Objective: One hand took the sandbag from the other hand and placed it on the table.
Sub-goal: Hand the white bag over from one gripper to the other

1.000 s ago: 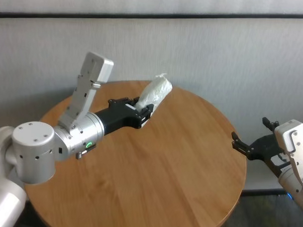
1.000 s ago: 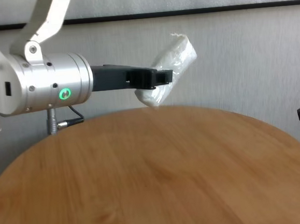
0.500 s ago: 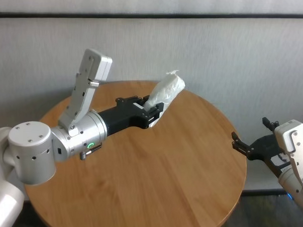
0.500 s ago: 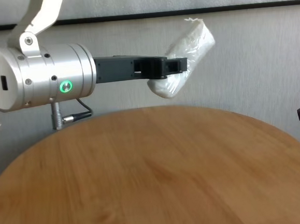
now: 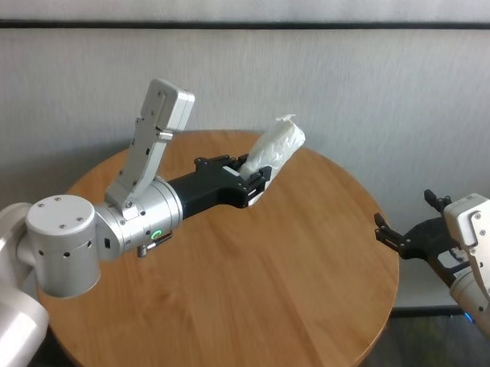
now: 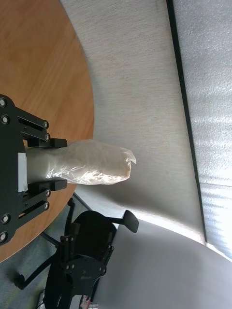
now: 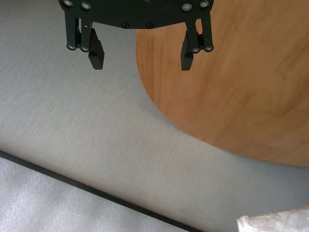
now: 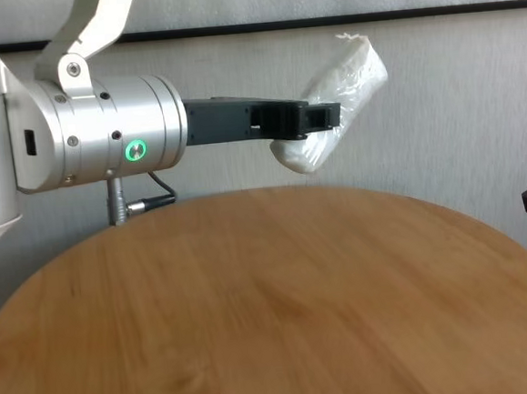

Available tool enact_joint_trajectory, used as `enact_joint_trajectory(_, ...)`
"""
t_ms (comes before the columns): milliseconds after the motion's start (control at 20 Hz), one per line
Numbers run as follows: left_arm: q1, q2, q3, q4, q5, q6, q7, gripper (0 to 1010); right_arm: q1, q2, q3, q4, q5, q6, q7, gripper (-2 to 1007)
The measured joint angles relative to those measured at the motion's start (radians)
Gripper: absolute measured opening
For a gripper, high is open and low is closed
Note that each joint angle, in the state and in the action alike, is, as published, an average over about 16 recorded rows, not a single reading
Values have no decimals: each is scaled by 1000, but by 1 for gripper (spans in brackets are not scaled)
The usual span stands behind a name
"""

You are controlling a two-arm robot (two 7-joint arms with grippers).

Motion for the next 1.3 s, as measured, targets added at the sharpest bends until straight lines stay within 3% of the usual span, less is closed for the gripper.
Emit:
enact_joint_trajectory(350,-3,0,6,1,5,4,8,410,-4,-3,9,-10,15,-19,18,1001)
enact_joint_trajectory(650,-3,0,4,2,5,4,5,410,-18,-13,38,-46,85,-76,82,1001)
enact_joint_trajectory(800,-3,-1,4,2,5,4,4,410,-29,-23,61,-70,162,-93,136,1001)
enact_joint_trajectory(950,-3,-1,3,3,5,4,3,410,-42,-40,87,-97,269,-89,203,1001)
enact_joint_trajectory(1100,-3,-1,2,3,5,4,2,410,-51,-63,114,-118,397,-56,270,1001)
enact_joint_trajectory(1300,-2,-1,2,3,5,3,2,410,-55,-96,141,-130,565,24,344,1001)
